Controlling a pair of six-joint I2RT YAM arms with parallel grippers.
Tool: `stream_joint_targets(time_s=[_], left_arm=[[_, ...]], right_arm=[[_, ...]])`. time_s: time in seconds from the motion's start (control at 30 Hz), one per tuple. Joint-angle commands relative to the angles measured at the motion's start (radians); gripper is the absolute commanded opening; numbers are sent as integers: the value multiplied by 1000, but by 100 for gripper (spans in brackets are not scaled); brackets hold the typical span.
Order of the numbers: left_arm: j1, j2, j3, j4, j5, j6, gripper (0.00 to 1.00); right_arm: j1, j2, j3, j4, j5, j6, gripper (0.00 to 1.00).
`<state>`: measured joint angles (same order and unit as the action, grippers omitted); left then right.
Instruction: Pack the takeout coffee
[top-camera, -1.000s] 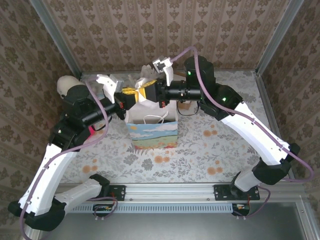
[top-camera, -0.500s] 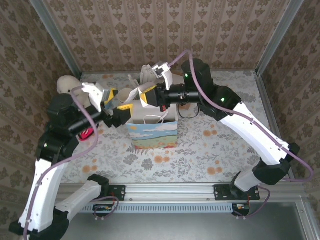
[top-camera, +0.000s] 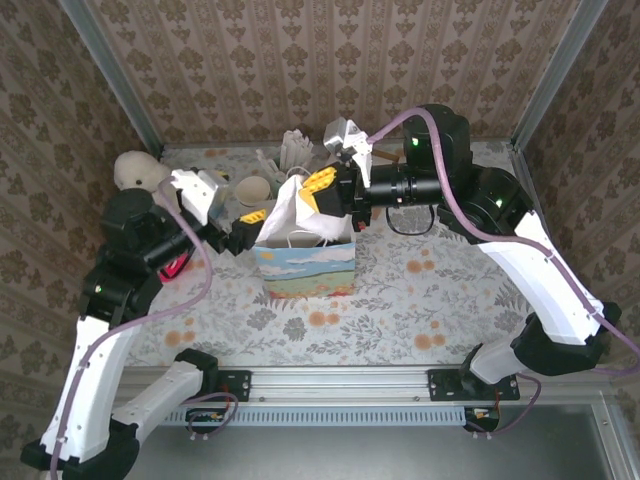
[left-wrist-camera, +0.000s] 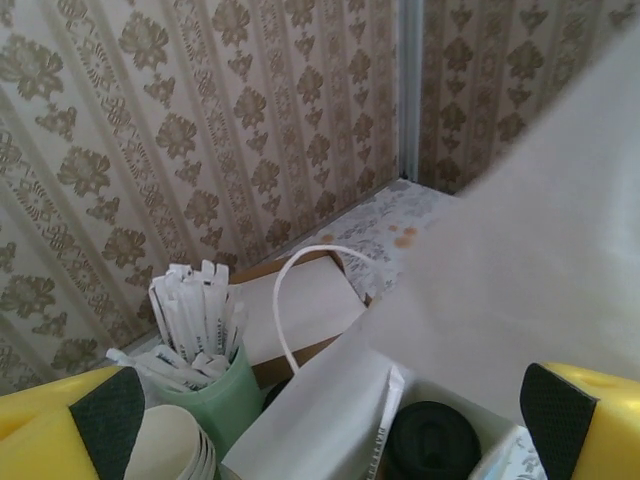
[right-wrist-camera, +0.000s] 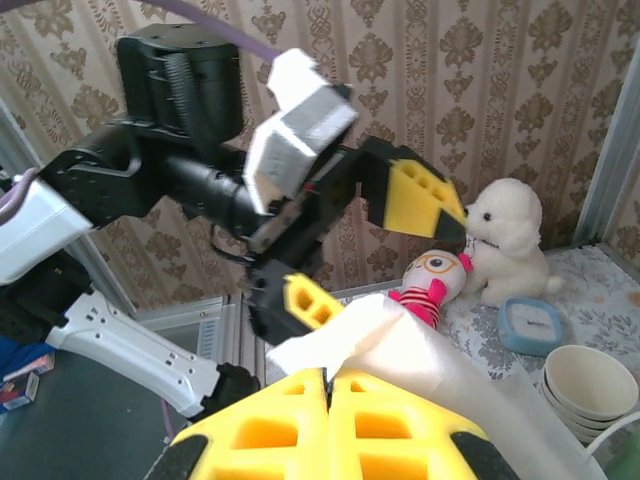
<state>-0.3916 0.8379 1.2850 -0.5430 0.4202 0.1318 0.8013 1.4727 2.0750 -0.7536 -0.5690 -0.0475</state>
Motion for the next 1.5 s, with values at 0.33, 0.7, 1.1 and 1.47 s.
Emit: stream_joint_targets(time_s=[0.33, 0.7, 1.1, 1.47], left_arm=[[5, 9, -78, 111, -17, -92, 100], [5, 111, -28, 146, -98, -172, 100], [9, 124, -51, 135, -156, -186, 100], [26, 84, -113, 62, -408, -241, 100]], right_arm=[[-4, 102, 31, 77, 150, 56, 0], [-3, 168, 171, 172, 28, 236, 0], [10, 203, 44, 202, 204, 221, 0], [108, 176, -174, 386, 526, 328, 0]])
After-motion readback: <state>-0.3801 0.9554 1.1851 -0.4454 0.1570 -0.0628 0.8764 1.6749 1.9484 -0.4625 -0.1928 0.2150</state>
